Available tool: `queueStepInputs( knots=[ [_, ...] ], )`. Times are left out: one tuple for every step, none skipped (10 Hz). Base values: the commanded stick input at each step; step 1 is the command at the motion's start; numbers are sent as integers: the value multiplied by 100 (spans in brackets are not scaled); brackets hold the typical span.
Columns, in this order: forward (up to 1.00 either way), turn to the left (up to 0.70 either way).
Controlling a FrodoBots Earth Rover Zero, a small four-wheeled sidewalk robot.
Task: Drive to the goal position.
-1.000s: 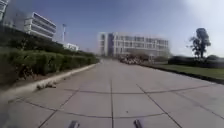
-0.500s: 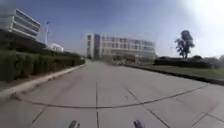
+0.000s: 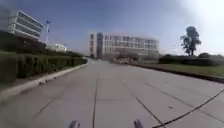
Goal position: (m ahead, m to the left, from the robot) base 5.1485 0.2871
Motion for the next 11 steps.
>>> queueStepInputs(
  knots=[
    [100, 4],
    [100, 5],
    [100, 0],
    [100, 2],
    [100, 5],
    [100, 0],
    [100, 0],
    [100, 2],
    [100, 5],
    [100, 0],
    [100, 0]
  ],
)
